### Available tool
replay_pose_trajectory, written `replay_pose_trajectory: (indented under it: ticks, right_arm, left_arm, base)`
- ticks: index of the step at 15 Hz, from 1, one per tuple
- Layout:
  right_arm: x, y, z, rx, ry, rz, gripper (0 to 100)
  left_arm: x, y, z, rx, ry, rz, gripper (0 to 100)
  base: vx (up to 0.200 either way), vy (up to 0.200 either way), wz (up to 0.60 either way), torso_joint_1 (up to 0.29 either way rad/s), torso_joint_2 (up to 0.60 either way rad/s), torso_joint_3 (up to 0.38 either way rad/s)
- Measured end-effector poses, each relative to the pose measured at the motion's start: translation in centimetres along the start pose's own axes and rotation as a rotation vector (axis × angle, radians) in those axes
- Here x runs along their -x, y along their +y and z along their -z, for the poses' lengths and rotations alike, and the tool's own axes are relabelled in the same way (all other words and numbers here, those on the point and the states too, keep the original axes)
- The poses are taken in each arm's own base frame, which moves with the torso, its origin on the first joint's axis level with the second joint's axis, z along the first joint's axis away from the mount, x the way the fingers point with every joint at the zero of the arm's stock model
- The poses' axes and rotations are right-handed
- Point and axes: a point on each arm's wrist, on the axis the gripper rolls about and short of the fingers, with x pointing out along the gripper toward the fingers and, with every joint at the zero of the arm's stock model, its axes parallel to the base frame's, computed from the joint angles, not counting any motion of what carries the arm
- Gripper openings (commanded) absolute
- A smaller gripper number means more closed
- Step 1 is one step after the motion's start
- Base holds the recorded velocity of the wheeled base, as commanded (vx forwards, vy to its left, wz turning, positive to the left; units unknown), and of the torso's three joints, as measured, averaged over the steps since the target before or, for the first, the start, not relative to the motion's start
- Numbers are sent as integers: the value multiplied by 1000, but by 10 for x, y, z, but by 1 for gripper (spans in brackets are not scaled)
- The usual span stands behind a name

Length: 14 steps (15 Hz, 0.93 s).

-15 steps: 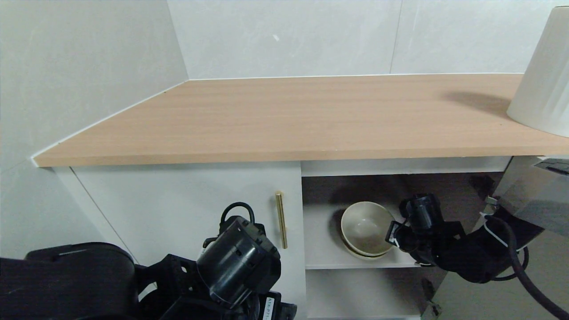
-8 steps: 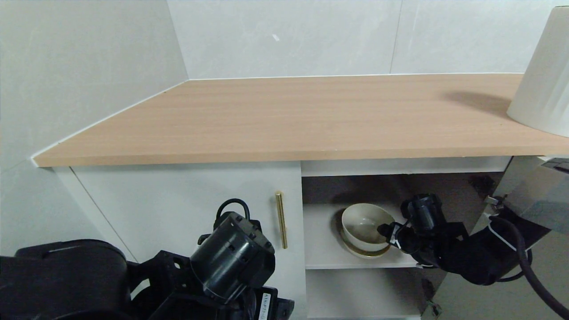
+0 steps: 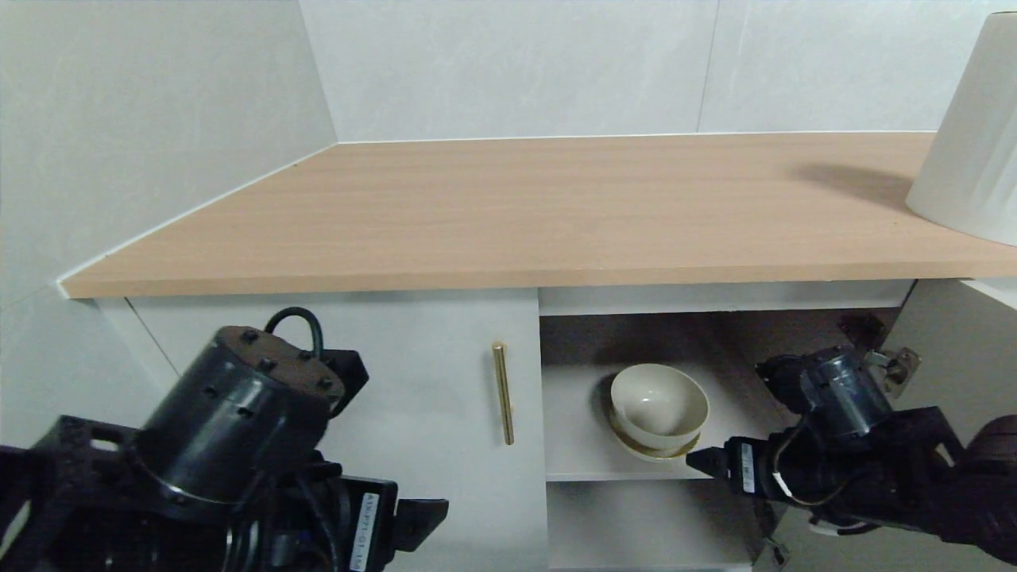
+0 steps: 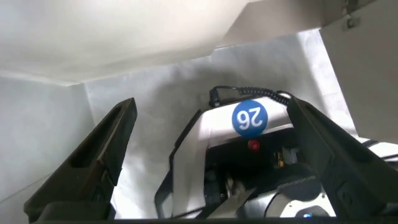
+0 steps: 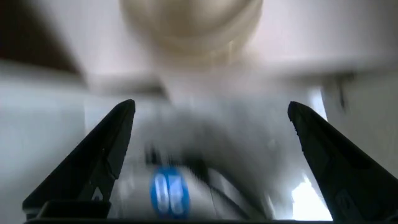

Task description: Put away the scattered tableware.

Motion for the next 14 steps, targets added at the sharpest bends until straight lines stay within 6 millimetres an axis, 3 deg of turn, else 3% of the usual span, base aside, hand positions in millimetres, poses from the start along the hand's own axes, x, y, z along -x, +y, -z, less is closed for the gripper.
replay_pose_trajectory:
  ticks: [3,5,10,14]
  right_arm:
    - [55,0,3,127,98,-37,100]
    - [76,1,-1,154,54,-88,100]
    - [81,1,0,155,44,-98,100]
    - [82,1,0,155,37,-94,100]
  left_arm:
    - [16,19,-3,-13,-64,-45,100]
    - [20,23,-2,-7,-79,-50,100]
    - [14,20,0,-23,-66,-49,100]
    - [10,16,2,-38,-50,-48,100]
  base:
    - [0,0,0,0,0,0]
    - [0,0,0,0,0,0]
    - [0,0,0,0,0,0]
    - [-200,0,0,7,1,4]
